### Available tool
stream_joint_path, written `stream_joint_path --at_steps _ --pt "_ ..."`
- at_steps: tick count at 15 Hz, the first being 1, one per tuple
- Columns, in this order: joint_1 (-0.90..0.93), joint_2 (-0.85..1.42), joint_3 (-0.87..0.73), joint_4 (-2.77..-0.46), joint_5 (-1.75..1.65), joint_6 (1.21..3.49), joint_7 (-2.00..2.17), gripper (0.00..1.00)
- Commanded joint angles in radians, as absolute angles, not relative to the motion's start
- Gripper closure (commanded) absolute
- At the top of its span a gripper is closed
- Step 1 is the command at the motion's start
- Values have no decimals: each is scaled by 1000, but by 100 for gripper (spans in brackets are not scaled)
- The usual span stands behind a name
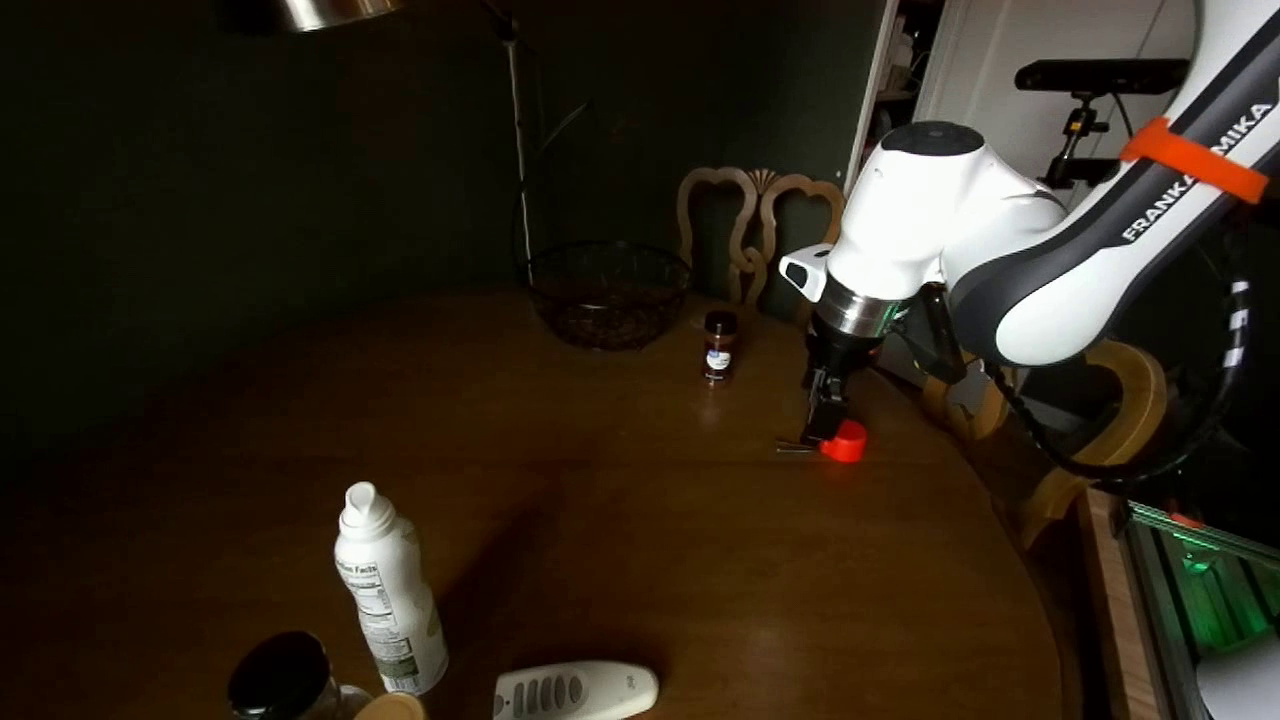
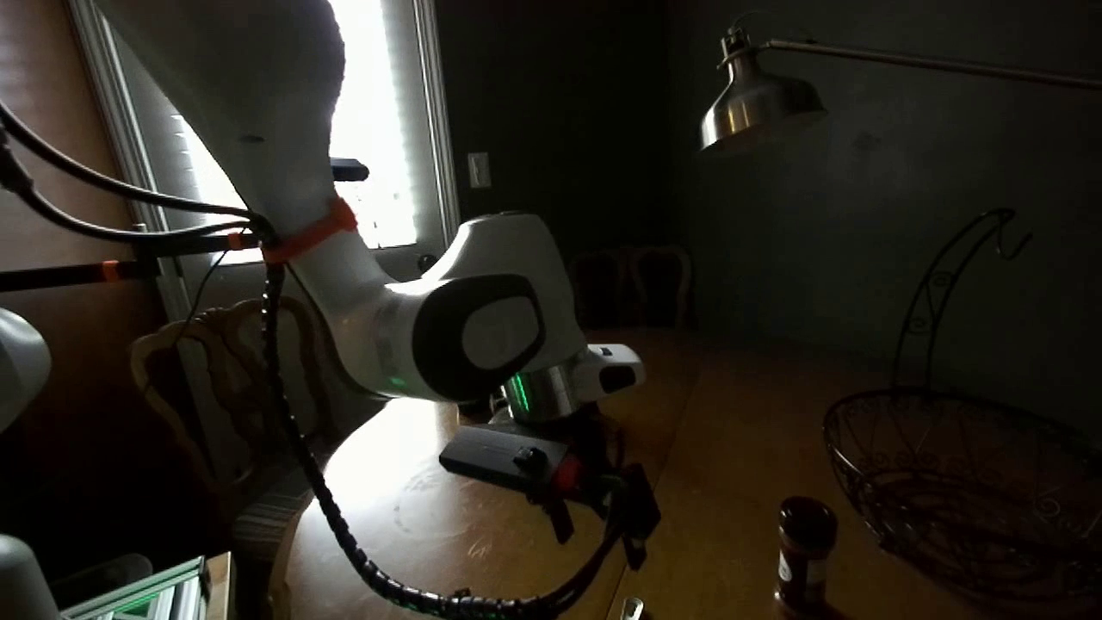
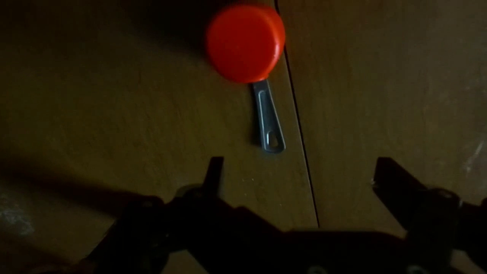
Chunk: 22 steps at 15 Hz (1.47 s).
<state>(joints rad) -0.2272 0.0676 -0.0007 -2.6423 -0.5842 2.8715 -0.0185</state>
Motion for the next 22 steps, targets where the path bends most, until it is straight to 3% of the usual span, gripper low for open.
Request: stream_joint_path --at_steps 1,12,14,22 --pt "-218 171 -38 -2574 -718 2854 54 0" --pt "-143 290 -122 -2502 -809 2669 47 0" --pt "-123 298 -135 -2492 -809 2650 47 27" --pt "-98 280 -141 -2485 -784 2635 15 88"
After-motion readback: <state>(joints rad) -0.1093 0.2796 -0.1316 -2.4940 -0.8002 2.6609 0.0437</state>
